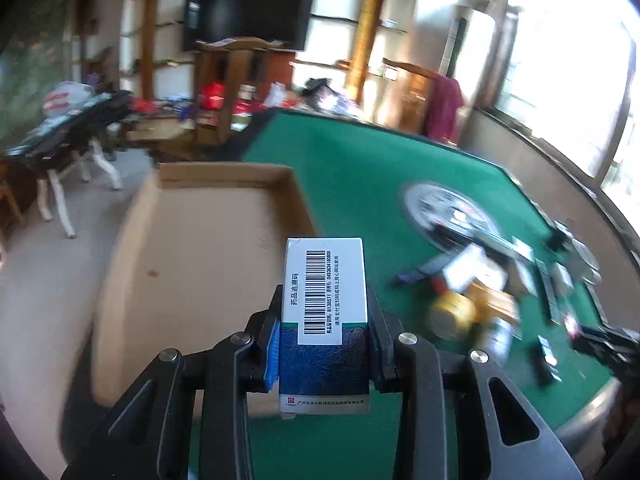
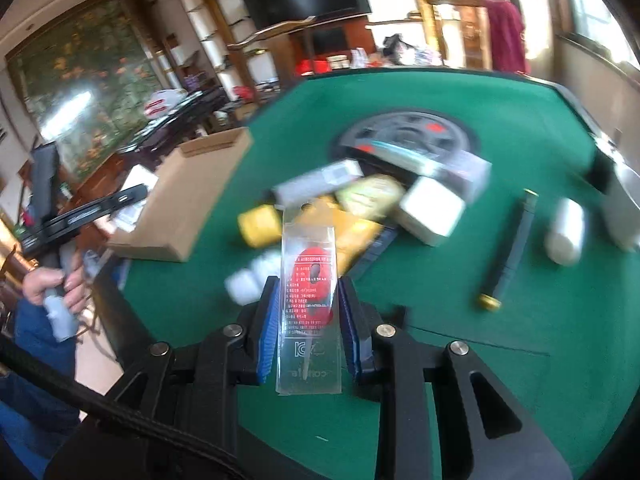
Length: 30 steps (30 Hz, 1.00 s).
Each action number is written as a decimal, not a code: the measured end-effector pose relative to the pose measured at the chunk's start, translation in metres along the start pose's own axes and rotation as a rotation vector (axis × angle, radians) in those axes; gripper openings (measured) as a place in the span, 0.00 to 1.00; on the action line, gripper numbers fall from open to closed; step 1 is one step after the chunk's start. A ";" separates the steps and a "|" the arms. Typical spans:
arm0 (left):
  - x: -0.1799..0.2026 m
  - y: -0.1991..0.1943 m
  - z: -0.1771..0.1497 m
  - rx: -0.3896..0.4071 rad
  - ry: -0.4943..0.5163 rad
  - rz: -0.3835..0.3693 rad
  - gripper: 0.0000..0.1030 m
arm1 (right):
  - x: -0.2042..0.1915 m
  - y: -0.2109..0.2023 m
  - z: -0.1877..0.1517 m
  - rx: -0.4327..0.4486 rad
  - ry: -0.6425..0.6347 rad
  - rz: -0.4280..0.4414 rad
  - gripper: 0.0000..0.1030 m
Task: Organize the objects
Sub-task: 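Carry both items into the cardboard tray and open both tools to release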
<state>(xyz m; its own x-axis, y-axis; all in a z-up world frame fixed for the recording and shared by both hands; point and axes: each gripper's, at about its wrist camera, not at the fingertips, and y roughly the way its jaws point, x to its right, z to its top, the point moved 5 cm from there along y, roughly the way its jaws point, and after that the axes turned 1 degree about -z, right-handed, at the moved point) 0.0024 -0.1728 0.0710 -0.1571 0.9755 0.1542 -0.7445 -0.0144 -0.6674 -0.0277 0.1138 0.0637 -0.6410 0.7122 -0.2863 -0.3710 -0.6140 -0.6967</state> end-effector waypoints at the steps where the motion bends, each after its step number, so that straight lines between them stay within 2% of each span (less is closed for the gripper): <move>1: -0.009 0.005 0.004 0.010 -0.006 0.019 0.29 | -0.007 0.004 0.002 -0.003 -0.009 0.011 0.24; 4: -0.029 0.028 0.015 0.008 -0.025 0.050 0.29 | -0.032 0.018 0.006 -0.017 -0.041 0.049 0.24; 9: -0.050 0.069 0.009 -0.079 -0.059 0.078 0.29 | -0.065 0.036 0.004 -0.051 -0.081 0.094 0.24; 16: -0.050 0.066 -0.005 -0.110 -0.030 0.148 0.29 | -0.083 0.051 0.002 -0.094 -0.101 0.128 0.25; 20: -0.033 0.061 -0.021 -0.148 0.002 0.082 0.29 | -0.085 0.054 0.004 -0.103 -0.101 0.138 0.25; 23: -0.031 0.051 -0.024 -0.142 -0.023 0.030 0.29 | -0.088 0.057 0.008 -0.114 -0.100 0.140 0.25; 27: -0.045 0.032 -0.009 -0.097 -0.054 -0.005 0.29 | -0.098 0.063 0.025 -0.118 -0.110 0.135 0.25; 30: -0.057 0.025 0.005 -0.100 -0.068 -0.011 0.29 | -0.104 0.077 0.047 -0.131 -0.088 0.147 0.25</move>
<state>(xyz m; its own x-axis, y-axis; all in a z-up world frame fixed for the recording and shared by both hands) -0.0107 -0.2301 0.0492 -0.1951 0.9583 0.2087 -0.6789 0.0216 -0.7339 -0.0213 -0.0243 0.0709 -0.7403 0.5821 -0.3363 -0.1825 -0.6555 -0.7328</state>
